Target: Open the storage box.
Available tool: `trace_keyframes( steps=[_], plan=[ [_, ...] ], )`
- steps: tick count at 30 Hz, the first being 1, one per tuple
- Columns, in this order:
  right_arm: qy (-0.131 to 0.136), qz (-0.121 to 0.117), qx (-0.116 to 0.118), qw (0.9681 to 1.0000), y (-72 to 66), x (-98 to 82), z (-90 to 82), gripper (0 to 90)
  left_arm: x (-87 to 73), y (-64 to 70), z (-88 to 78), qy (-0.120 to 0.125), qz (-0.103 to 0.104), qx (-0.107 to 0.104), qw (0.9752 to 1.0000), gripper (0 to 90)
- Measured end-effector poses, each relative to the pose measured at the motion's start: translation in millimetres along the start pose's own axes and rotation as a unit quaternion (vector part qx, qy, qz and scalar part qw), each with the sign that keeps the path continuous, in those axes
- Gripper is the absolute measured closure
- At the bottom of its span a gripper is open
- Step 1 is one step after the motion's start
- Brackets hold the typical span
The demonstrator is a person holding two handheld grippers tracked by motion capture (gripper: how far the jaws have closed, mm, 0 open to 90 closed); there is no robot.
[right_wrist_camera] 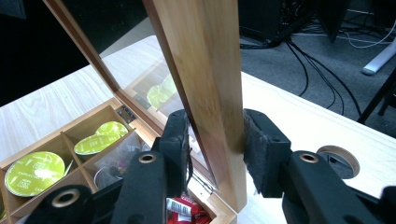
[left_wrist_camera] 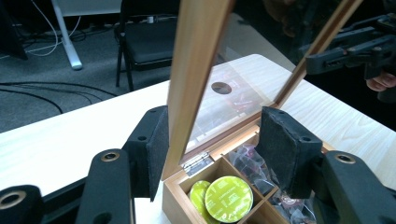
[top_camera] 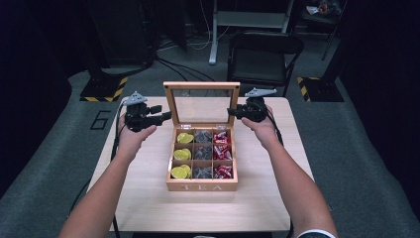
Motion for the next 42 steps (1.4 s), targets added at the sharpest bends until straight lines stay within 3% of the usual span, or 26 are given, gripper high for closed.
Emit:
trace_keyframes(
  steps=[10,15,17,27,34,35,42],
  plan=[
    [-0.008,0.010,0.002,0.9999,5.2,2.9,4.7,63.7,-15.5,-1.4,-3.4,0.000,-0.011,0.004,0.9999,43.5],
    [-0.009,0.013,0.000,0.9999,7.3,4.4,7.2,63.9,-21.7,0.2,-6.2,-0.008,-0.007,0.010,0.9999,43.5],
    [-0.010,0.026,0.001,0.9996,9.1,4.8,9.1,64.1,-25.1,3.5,-6.9,-0.023,0.000,0.008,0.9997,43.2],
    [-0.024,0.044,0.008,0.9987,16.2,8.4,16.7,65.2,-24.3,25.7,-7.2,-0.022,0.028,-0.011,0.9993,43.3],
    [-0.020,0.047,0.006,0.9987,18.9,8.9,20.2,65.6,-32.3,25.7,-8.8,-0.022,0.017,-0.010,0.9996,43.3],
    [-0.020,0.049,0.004,0.9986,19.5,9.0,20.9,65.7,-36.5,24.7,-10.1,-0.033,0.014,-0.010,0.9993,43.2],
    [-0.020,0.055,0.003,0.9983,21.6,9.1,23.5,66.0,-42.7,25.2,-14.7,-0.023,0.008,-0.007,0.9997,43.3]
  ],
)
Point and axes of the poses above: each handheld gripper's, and its own axes: z roughly forward along the jaws, x roughly out of its top, y roughly to its right, the point moved 9 cm from there along z, roughly forward along the jaws, and after that the axes turned 8 degrees about -x, right-handed, at the moved point
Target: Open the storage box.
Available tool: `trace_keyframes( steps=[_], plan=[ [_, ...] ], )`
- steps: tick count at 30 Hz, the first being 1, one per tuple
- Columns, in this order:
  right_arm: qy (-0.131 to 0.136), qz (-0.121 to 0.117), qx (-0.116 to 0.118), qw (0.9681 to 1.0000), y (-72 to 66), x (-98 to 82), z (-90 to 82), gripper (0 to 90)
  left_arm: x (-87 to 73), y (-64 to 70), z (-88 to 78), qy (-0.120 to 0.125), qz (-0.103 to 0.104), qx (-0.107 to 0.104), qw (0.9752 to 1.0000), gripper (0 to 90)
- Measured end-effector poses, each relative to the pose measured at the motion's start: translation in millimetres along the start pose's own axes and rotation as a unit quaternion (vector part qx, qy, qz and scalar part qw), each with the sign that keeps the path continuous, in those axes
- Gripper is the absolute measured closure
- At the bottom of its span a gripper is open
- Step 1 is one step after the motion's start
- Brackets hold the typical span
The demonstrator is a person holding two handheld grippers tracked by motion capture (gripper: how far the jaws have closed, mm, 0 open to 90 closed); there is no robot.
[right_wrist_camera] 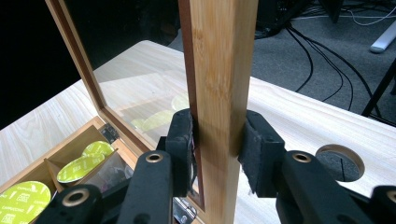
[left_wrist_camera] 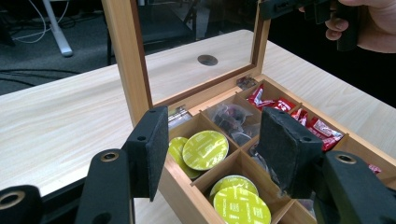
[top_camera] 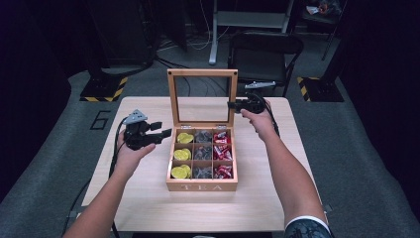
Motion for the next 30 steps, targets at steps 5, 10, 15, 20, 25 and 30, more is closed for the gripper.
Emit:
trace_keyframes(
  steps=[5,10,15,20,25,30],
  plan=[
    [-0.003,0.003,-0.003,1.0000,2.4,1.0,3.4,66.2,-7.4,1.6,-5.7,0.006,-0.003,0.003,1.0000,43.0],
    [-0.002,0.002,-0.003,1.0000,3.6,1.6,4.9,66.2,-11.8,0.6,-9.7,0.012,-0.008,0.007,0.9999,42.8],
    [-0.001,0.003,-0.008,1.0000,3.9,1.8,5.8,66.0,-17.5,-3.2,-12.7,0.016,-0.019,0.015,0.9996,41.1],
    [-0.004,0.005,-0.011,0.9999,3.2,1.4,5.3,65.8,-20.1,-4.5,-13.3,0.019,-0.025,0.017,0.9994,41.0],
    [-0.004,0.000,-0.018,0.9998,2.5,1.4,5.5,64.9,-20.6,-4.1,-15.2,0.018,-0.025,0.016,0.9994,41.1],
    [-0.002,-0.004,-0.025,0.9997,0.8,1.3,4.6,62.0,-21.8,-6.0,-16.8,0.017,-0.027,0.020,0.9993,40.4]
  ],
)
Point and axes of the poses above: each handheld gripper's, and its own axes: z roughly forward along the jaws, x roughly out of its top, y roughly to its right, the point moved 9 cm from there along z, roughly forward along the jaws, and after that the axes turned 8 degrees about -x, right-handed, at the moved point
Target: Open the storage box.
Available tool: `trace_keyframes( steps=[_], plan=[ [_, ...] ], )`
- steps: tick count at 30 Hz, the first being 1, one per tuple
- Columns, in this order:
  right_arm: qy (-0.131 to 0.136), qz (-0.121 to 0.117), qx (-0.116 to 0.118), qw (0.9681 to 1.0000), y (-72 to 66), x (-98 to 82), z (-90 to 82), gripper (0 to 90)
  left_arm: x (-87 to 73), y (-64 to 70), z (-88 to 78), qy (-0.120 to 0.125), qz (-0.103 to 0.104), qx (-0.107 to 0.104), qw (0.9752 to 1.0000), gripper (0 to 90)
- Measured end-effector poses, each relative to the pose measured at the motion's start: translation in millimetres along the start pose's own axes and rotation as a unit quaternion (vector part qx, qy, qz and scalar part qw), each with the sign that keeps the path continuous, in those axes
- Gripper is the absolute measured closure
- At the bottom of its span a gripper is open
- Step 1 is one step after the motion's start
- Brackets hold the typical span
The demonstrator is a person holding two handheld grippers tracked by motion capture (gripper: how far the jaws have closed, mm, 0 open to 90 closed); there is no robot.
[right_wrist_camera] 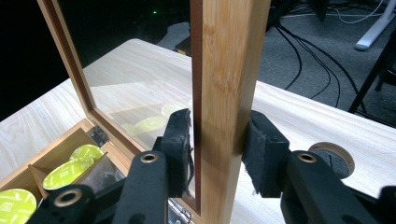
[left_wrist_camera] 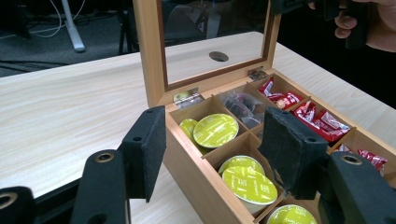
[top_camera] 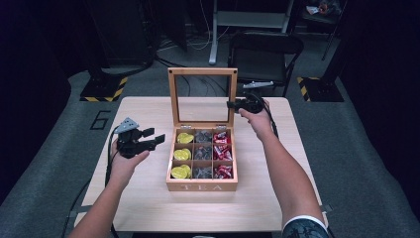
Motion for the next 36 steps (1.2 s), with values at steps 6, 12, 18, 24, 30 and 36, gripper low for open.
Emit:
trace_keyframes(
  steps=[6,12,18,24,30,36],
  plan=[
    [0.003,-0.002,-0.011,0.9999,0.0,1.1,-6.5,58.0,-1.8,-0.2,0.8,-0.002,0.000,0.002,1.0000,39.3],
    [0.001,0.003,-0.025,0.9997,4.9,-0.4,-17.5,54.9,-1.3,2.5,1.7,-0.002,0.004,0.003,1.0000,39.4],
    [0.011,-0.006,-0.030,0.9995,2.4,2.2,-31.1,53.0,-2.0,2.7,2.4,-0.002,0.002,0.006,1.0000,39.4],
    [0.009,-0.030,-0.025,0.9992,-11.1,1.5,-43.5,52.3,-3.7,3.1,2.8,0.001,-0.001,0.006,1.0000,40.0],
    [0.014,-0.037,-0.016,0.9991,-22.2,-0.4,-53.6,53.3,-7.4,1.1,1.5,-0.001,-0.005,0.009,0.9999,40.7],
    [0.015,-0.037,-0.020,0.9990,-33.5,-5.6,-65.3,47.4,-10.2,-0.7,-0.6,0.001,-0.010,0.014,0.9999,40.8]
  ],
)
Point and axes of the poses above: each handheld gripper's, and its own axes: z roughly forward along the jaws, x roughly out of its top, y roughly to its right, the point moved 9 cm from there along z, roughly forward along the jaws, and after that the axes turned 8 degrees about -x, right-handed, at the moved point
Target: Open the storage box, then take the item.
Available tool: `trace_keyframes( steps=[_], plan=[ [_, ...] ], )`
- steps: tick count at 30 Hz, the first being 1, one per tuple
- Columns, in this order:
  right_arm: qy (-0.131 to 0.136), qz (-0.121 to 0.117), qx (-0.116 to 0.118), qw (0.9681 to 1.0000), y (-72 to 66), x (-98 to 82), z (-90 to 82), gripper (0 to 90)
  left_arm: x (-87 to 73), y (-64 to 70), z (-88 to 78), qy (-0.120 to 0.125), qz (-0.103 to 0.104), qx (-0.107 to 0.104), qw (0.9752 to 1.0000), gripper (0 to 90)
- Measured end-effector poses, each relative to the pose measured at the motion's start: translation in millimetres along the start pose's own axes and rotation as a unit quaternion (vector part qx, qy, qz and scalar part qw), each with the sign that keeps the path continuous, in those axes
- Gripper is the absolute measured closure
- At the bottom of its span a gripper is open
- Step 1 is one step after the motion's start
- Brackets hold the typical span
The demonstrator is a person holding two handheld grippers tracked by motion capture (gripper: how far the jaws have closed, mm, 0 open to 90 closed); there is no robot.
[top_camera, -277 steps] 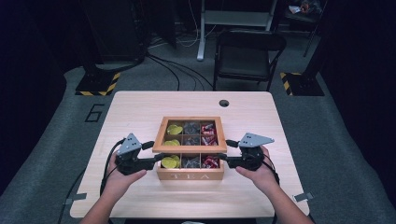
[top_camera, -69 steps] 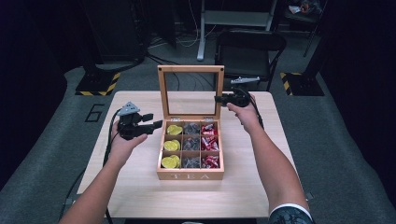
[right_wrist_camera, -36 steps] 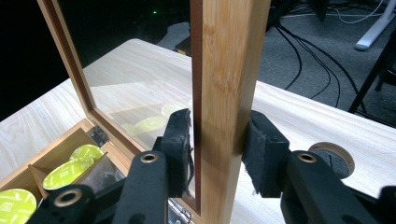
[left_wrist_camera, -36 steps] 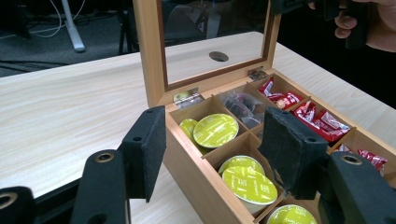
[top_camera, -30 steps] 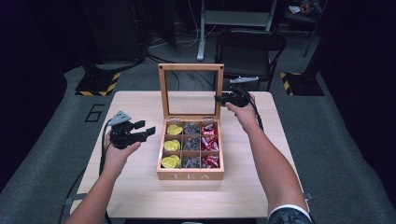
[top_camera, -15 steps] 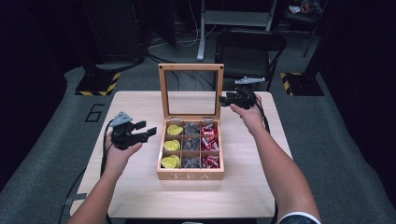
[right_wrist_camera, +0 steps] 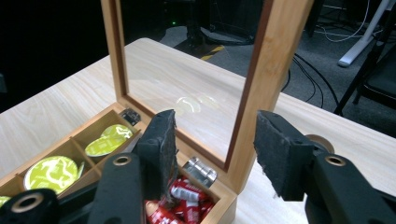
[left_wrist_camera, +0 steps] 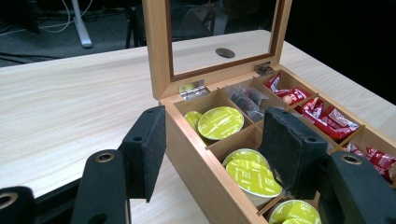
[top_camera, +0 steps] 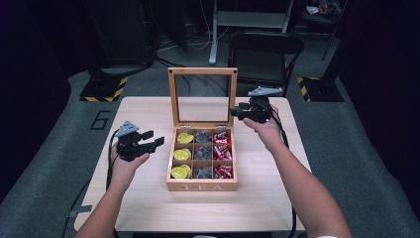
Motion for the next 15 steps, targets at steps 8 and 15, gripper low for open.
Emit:
trace_keyframes(
  steps=[8,15],
  plan=[
    [-0.005,-0.031,-0.005,0.9995,-12.3,-14.2,-9.9,48.5,-4.9,-0.2,-1.4,0.005,-0.002,0.002,1.0000,40.8],
    [-0.010,-0.053,-0.002,0.9985,-23.5,-33.0,-15.1,46.5,-11.8,1.3,0.9,-0.003,0.005,0.003,1.0000,40.2]
  ],
)
Point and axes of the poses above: each handheld gripper's, and its own axes: z roughly forward along the jaws, x roughly out of its top, y roughly to its right, the point moved 9 cm from there along z, roughly forward along the jaws, and after that the axes turned 8 degrees about -x, right-handed, at the moved point
